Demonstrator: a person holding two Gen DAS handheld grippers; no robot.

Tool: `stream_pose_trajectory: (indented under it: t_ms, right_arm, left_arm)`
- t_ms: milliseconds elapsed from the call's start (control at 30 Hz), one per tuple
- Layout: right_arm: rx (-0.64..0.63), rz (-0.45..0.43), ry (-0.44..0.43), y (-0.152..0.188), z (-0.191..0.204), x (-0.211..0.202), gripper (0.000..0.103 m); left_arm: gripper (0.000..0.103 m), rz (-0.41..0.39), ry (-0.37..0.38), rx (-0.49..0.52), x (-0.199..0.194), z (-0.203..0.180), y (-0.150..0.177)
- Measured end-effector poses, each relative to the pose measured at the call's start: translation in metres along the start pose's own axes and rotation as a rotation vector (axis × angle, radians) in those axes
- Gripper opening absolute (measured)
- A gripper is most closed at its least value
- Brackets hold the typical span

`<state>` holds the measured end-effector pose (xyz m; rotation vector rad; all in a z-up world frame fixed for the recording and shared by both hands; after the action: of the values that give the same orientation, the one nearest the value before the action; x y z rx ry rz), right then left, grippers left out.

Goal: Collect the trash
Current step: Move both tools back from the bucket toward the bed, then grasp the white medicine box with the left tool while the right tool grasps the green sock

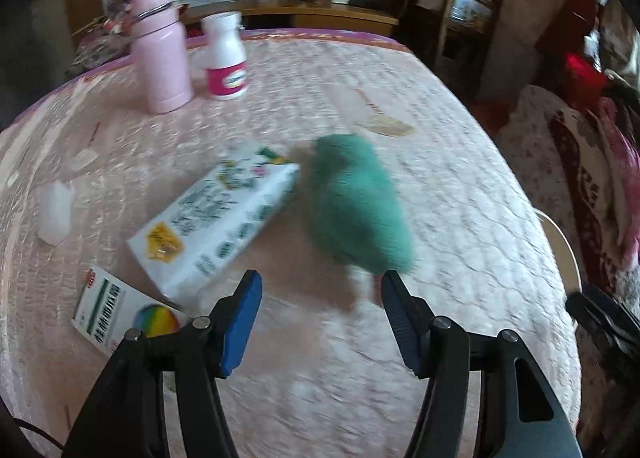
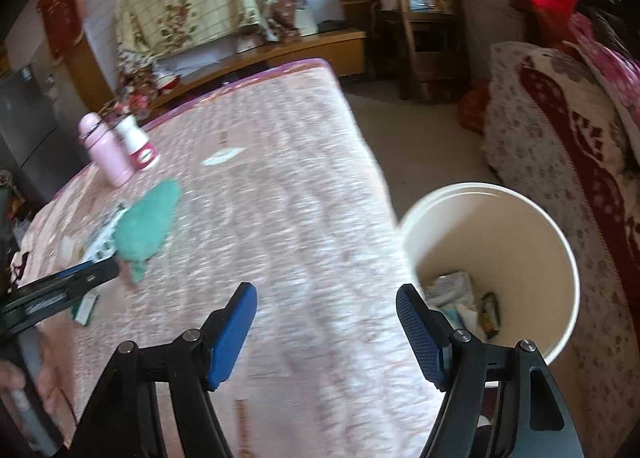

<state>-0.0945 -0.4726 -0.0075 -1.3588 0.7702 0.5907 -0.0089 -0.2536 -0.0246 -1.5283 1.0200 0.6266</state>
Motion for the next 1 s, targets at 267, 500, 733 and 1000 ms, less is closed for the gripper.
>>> stream_pose_trajectory:
  t_ms: [267, 500, 733, 1000]
  right_arm:
    - [-0.096, 0.001, -0.040, -0.003, 0.054, -0.006, 0.075]
    - [-0.157, 0.004, -0.092, -0.008, 0.093, -0.002, 0.075]
    - [-0.188, 0.026, -0.152, -0.008, 0.135, 0.011, 0.075]
    - [-0.224, 0.063, -0.180, -0.018, 0.173, 0.033, 0.075]
  left_arm:
    - [0.063, 0.072, -0.021, -0.057, 0.002, 0.051, 0.018]
    - [0.063, 0.087, -0.045, -0.054, -0.032, 0.106, 0.050]
    - [0.063, 0.068, -0.054, -0.103, -0.068, 0.156, 0.058]
    - [0.078, -0.029, -0.029, -0.098, -0.098, 0.170, 0.044]
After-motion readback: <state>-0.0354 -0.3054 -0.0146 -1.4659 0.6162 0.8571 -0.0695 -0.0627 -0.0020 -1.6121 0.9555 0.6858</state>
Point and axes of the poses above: each gripper's, at about its wrist camera, not at the fingertips, and x roughly the way its jaws point, z to its left, y to its underside, the point moved 10 cm from there along x, roughly the way its jaws point, and after that the axes turned 11 degrees about -x, right-handed, at the moved point
